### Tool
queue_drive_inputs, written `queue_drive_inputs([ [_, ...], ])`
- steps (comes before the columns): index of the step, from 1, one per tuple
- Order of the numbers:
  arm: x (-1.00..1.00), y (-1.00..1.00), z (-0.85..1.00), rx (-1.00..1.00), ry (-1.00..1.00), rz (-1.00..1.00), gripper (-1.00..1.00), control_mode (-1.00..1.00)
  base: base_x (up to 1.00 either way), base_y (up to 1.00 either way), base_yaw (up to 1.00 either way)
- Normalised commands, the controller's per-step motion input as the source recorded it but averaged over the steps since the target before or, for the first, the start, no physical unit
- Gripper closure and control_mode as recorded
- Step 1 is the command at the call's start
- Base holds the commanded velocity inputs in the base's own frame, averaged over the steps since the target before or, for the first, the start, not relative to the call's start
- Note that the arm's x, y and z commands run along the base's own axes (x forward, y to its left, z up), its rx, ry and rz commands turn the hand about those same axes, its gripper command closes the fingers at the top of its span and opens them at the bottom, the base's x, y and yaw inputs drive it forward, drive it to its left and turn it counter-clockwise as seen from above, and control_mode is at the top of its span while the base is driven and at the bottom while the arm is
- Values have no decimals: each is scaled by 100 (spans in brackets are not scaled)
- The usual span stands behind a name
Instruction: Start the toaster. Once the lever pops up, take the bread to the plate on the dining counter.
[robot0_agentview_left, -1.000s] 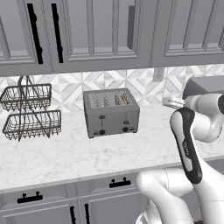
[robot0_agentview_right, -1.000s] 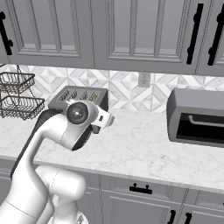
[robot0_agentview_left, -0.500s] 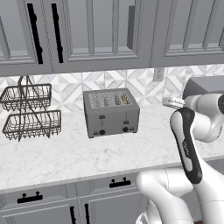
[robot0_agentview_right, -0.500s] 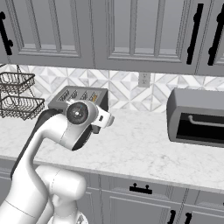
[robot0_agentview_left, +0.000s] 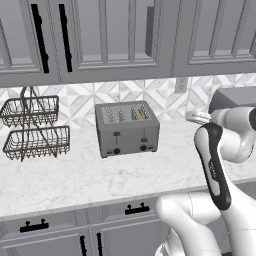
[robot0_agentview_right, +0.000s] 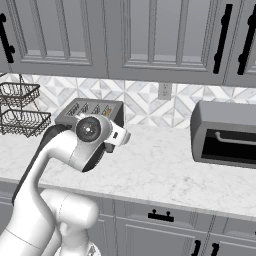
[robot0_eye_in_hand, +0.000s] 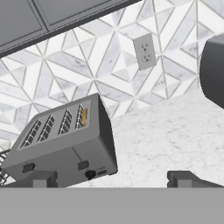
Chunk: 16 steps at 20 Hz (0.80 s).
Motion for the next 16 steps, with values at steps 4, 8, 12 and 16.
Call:
queue_drive_inputs([
  [4, 0, 0, 0, 0, 0, 0, -100, -100, 0, 0, 0],
  [8, 0, 0, 0, 0, 0, 0, -100, -100, 0, 0, 0],
  [12, 0, 0, 0, 0, 0, 0, -100, -100, 0, 0, 0],
  [16, 0, 0, 0, 0, 0, 0, -100, -100, 0, 0, 0],
])
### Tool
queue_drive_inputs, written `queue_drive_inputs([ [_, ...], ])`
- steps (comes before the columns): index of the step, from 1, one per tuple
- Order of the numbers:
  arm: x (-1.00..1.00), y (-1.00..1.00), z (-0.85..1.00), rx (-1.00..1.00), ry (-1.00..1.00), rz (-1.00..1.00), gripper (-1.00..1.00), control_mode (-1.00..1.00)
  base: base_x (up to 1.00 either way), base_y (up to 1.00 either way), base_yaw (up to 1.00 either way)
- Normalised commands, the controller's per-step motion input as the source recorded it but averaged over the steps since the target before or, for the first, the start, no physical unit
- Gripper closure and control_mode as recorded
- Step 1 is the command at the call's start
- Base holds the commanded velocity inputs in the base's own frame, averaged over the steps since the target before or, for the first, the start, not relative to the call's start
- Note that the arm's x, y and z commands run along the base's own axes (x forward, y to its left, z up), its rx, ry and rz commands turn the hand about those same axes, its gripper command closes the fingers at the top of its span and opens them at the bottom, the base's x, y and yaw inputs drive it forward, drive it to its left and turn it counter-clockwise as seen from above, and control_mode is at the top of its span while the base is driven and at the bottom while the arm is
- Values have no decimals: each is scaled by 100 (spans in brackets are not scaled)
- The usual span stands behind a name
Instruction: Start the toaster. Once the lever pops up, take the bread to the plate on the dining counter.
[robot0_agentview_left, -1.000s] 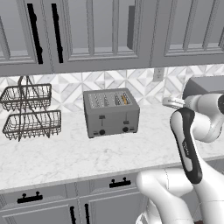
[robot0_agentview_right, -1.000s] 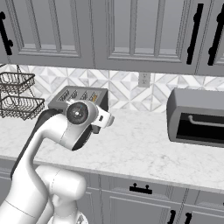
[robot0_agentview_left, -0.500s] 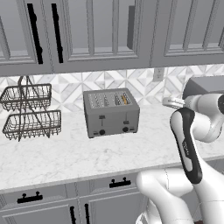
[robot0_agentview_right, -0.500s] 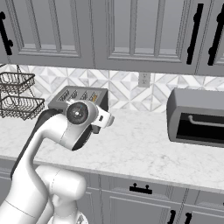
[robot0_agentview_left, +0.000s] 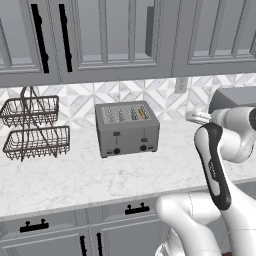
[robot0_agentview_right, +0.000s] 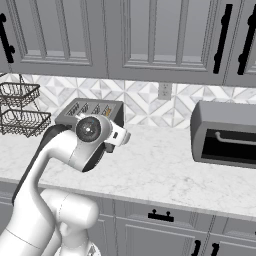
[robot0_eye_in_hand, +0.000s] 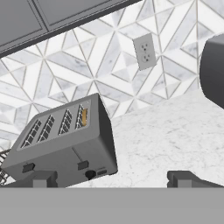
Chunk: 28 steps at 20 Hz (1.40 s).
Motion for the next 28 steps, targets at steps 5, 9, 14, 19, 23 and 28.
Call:
queue_drive_inputs([
  [5, 0, 0, 0, 0, 0, 0, -100, -100, 0, 0, 0],
  [9, 0, 0, 0, 0, 0, 0, -100, -100, 0, 0, 0],
  [14, 0, 0, 0, 0, 0, 0, -100, -100, 0, 0, 0],
  [19, 0, 0, 0, 0, 0, 0, -100, -100, 0, 0, 0],
  [23, 0, 0, 0, 0, 0, 0, -100, -100, 0, 0, 0],
  [28, 0, 0, 0, 0, 0, 0, -100, -100, 0, 0, 0],
])
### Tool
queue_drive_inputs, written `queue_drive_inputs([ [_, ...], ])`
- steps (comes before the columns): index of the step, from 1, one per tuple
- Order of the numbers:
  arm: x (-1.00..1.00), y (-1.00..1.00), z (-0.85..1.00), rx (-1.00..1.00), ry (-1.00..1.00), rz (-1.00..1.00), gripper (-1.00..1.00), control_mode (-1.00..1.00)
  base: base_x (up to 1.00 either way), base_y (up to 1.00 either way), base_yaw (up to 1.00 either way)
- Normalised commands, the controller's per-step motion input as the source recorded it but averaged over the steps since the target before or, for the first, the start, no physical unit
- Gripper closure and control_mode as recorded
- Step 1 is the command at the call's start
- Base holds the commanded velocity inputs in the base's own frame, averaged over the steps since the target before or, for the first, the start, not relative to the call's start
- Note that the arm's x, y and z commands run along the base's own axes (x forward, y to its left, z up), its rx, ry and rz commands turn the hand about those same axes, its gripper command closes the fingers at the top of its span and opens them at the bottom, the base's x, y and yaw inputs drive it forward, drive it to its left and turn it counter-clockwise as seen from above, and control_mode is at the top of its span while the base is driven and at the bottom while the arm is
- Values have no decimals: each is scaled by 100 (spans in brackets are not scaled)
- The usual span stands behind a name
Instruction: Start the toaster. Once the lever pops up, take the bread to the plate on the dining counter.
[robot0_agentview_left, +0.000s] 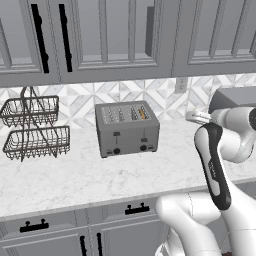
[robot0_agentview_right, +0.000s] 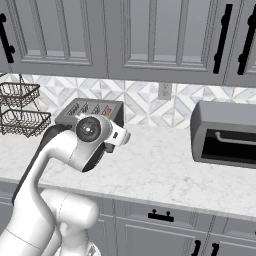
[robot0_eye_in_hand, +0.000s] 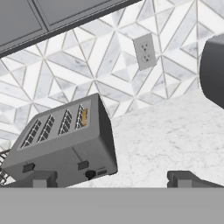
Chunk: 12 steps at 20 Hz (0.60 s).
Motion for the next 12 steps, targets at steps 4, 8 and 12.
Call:
queue_drive_inputs([
  [4, 0, 0, 0, 0, 0, 0, -100, -100, 0, 0, 0],
  [8, 0, 0, 0, 0, 0, 0, -100, -100, 0, 0, 0],
  [12, 0, 0, 0, 0, 0, 0, -100, -100, 0, 0, 0],
])
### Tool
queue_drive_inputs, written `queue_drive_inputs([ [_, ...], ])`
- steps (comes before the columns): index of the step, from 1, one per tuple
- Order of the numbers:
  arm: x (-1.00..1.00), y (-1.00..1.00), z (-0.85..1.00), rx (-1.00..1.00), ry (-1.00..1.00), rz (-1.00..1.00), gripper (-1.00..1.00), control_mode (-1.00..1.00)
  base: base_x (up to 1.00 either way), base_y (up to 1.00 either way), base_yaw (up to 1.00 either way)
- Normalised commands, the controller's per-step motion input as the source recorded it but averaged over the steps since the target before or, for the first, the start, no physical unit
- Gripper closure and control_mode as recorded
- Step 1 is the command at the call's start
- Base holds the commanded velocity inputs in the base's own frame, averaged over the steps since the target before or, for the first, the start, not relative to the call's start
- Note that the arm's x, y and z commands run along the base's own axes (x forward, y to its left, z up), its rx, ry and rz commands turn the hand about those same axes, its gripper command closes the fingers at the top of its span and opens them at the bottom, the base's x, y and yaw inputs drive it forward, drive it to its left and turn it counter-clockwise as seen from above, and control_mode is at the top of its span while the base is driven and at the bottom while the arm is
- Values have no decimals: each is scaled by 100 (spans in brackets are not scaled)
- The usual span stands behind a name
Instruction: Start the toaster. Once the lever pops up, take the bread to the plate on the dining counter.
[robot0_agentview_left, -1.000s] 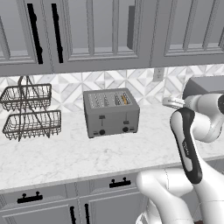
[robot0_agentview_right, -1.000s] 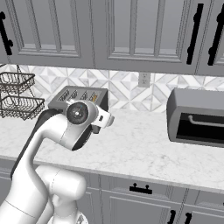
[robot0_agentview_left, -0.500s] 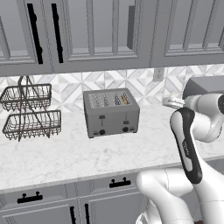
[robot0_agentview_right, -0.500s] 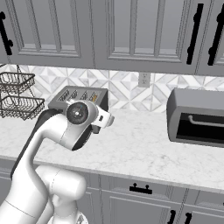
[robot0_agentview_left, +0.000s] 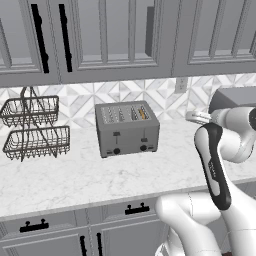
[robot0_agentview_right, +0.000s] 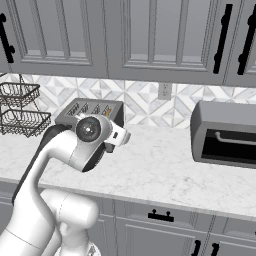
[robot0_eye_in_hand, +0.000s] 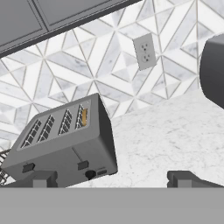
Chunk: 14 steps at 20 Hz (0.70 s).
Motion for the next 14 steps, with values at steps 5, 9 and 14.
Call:
queue_drive_inputs([
  [5, 0, 0, 0, 0, 0, 0, -100, -100, 0, 0, 0],
  [9, 0, 0, 0, 0, 0, 0, -100, -100, 0, 0, 0],
  [14, 0, 0, 0, 0, 0, 0, -100, -100, 0, 0, 0],
])
